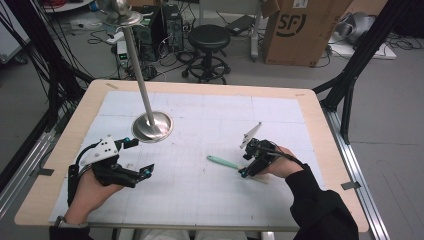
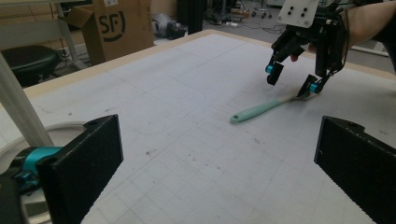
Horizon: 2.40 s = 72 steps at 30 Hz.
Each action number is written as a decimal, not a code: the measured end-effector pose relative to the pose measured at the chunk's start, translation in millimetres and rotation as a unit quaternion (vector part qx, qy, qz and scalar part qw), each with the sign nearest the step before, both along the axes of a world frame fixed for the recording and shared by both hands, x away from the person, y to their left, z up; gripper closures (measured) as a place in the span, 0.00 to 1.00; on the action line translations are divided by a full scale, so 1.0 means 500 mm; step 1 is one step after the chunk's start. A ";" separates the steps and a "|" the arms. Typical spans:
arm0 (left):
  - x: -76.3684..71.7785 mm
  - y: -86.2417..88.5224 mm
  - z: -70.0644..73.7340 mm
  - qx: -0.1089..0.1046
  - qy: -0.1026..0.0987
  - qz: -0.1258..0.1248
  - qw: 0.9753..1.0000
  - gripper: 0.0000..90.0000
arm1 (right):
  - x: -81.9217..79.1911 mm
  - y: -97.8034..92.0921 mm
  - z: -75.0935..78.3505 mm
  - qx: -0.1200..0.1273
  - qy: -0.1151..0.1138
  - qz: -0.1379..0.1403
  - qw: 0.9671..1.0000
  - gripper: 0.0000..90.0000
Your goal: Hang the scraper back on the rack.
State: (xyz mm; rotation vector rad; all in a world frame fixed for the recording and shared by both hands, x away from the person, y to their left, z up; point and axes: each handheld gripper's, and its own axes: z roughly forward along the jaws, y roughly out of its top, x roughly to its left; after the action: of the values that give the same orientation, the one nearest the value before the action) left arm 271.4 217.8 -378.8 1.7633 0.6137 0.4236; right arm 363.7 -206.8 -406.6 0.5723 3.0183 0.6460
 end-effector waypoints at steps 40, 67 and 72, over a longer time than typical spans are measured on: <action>0.004 -0.002 0.001 -0.007 0.005 -0.002 1.000 0.02 | -0.024 0.008 0.099 0.165 -0.096 -0.088 0.978 0.90; -0.007 0.025 0.002 -0.006 -0.015 0.022 1.000 0.02 | 0.024 0.163 0.254 0.366 -0.208 -0.124 0.899 0.90; -0.012 0.034 0.007 -0.011 -0.018 0.026 0.999 0.02 | 0.038 0.212 0.285 0.363 -0.217 -0.110 0.899 0.90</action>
State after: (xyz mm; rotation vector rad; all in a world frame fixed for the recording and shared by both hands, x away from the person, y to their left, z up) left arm 265.3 235.0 -375.4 1.7175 0.6384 0.4817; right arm 382.7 -101.0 -263.8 0.6413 2.1904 1.6342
